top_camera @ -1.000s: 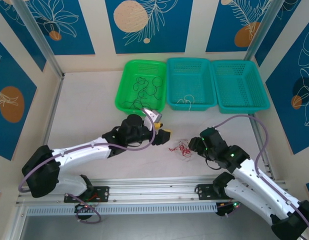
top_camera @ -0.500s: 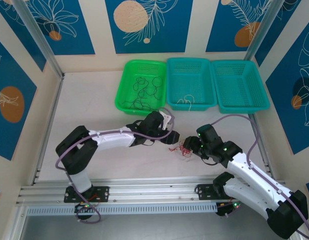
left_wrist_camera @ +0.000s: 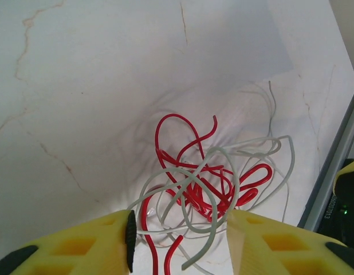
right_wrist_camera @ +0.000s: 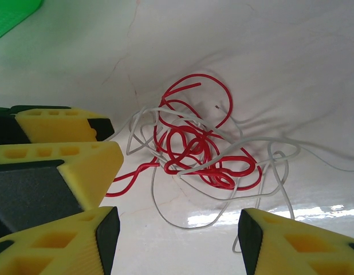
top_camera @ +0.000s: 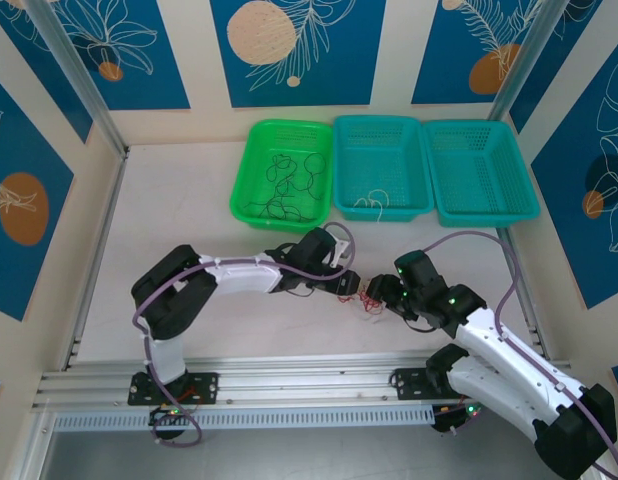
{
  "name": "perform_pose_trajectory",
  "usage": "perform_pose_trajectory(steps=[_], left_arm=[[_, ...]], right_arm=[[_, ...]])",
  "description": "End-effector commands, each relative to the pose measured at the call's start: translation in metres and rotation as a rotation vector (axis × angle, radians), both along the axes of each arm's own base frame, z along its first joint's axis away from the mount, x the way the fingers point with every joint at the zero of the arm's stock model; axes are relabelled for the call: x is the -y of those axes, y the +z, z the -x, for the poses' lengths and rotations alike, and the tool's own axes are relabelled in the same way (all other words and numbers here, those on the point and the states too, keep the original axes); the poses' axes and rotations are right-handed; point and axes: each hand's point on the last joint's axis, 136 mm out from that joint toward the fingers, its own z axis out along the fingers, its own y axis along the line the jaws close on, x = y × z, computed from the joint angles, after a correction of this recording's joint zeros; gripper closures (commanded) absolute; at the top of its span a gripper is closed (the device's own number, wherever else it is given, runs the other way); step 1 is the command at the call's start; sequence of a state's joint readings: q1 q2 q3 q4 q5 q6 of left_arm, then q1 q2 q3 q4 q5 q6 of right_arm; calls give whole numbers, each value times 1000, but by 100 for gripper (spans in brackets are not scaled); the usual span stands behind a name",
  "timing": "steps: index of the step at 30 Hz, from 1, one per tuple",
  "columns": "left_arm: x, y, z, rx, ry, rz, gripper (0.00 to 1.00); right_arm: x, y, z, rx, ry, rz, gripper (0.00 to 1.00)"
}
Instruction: Untangle the cables
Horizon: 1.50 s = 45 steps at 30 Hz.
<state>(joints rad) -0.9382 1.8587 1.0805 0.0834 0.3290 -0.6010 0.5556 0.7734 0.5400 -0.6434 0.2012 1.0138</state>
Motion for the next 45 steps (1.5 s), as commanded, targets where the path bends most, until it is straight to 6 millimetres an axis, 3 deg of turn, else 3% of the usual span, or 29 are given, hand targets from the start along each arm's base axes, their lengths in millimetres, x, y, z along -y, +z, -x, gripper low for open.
perform_pose_trajectory(steps=[1, 8, 12, 16, 20, 23, 26, 32, 36, 39, 45], left_arm=[[10, 5, 0, -4, -12, 14, 66], [12, 12, -4, 23, -5, 20, 99], [14, 20, -2, 23, -19, 47, 100], [14, 42, 3, 40, -35, 103, 100], [1, 64, 5, 92, -18, 115, 100], [-19, 79, 7, 143, 13, 100, 100], [-53, 94, 2, 225, 102, 77, 100], [-149, 122, -17, 352, 375, 17, 100], [-207, 129, -24, 385, 543, -10, 100], [-220, 126, -23, 377, 561, -1, 100], [-215, 103, -20, 316, 537, -14, 100]], right_arm=[[1, -4, 5, -19, -1, -7, 41], [-3, -6, 5, -23, 12, -22, 41], [-7, -9, -3, -24, -2, -27, 38], [-16, -21, -14, -73, -32, -16, 36], [-12, -46, -22, -165, -73, 96, 45], [2, -60, -25, -211, -118, 194, 62], [24, -66, -24, -233, -205, 230, 82], [70, -65, -16, -212, -389, 151, 85], [93, -60, -8, -189, -468, 124, 84], [96, -57, -7, -167, -472, 96, 83], [78, -48, -13, -144, -393, 16, 70]])
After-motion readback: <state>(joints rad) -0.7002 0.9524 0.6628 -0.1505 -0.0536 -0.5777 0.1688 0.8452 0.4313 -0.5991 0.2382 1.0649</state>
